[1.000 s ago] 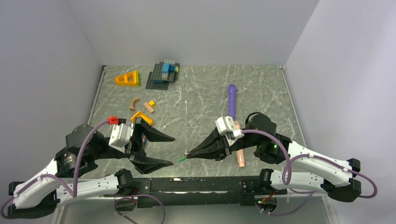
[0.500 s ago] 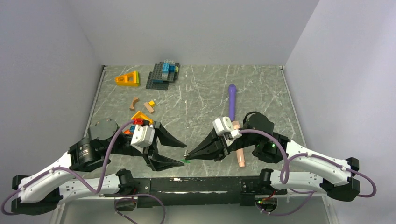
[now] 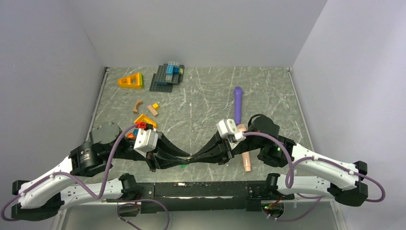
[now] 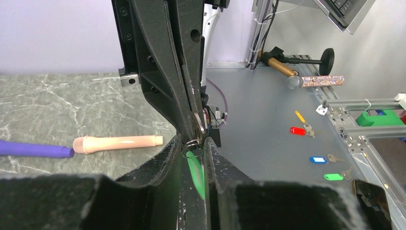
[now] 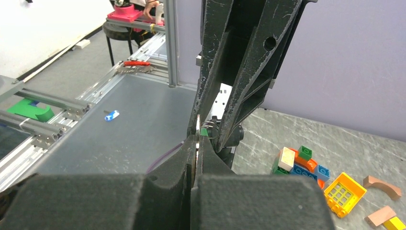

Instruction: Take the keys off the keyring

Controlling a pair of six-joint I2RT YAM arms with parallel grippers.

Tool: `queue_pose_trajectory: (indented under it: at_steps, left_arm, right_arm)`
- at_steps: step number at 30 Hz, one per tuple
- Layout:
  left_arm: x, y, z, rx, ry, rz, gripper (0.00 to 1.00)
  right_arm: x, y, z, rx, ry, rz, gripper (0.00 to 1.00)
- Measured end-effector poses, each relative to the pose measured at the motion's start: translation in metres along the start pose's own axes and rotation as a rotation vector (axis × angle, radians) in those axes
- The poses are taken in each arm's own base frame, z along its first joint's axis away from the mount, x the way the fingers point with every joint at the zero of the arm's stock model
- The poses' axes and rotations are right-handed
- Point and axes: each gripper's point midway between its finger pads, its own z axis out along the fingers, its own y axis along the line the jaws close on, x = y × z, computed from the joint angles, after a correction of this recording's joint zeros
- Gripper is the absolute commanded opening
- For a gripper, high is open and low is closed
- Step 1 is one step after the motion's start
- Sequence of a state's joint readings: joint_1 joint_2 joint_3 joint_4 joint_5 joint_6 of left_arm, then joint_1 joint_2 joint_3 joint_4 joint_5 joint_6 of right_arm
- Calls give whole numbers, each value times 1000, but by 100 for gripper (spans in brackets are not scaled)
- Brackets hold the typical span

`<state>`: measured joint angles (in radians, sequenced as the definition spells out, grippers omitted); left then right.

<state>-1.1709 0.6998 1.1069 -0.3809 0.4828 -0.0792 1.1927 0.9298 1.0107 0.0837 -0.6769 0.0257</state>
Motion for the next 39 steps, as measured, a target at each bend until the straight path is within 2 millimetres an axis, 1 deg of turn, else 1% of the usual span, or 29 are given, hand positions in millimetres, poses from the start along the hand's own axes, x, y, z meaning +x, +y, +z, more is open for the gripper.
queue_pose_trajectory:
  at_steps: [5,11,17,20,22,28,35,38,39]
  left_arm:
    - [-2,5,-2,-34,-9,-7,0]
    - [-8,23,-8,-158,-52,-32,0]
    - [-7,41,-15,-287,-134,-100,0]
    - [-5,47,-16,-320,-167,-132,0]
    - [-8,49,-17,-333,-194,-144,0]
    - [-18,53,-22,-362,-292,-167,0]
    - [-47,53,-40,-386,-454,-158,0]
    - [-53,54,-41,-389,-481,-153,0]
    - [-54,54,-41,-389,-481,-152,2]
  right_arm:
    - [-2,-5,0,28,-8,-5,0]
    - [-7,-21,-3,128,-40,-26,0]
    - [1,-38,-10,235,-77,-42,0]
    - [4,-42,-11,261,-87,-42,0]
    - [3,-45,-11,275,-99,-44,0]
    - [-5,-47,-13,295,-147,-51,0]
    - [-12,-42,-17,290,-205,-60,0]
    - [-12,-42,-17,289,-211,-57,0]
    - [-13,-42,-17,288,-213,-55,0]
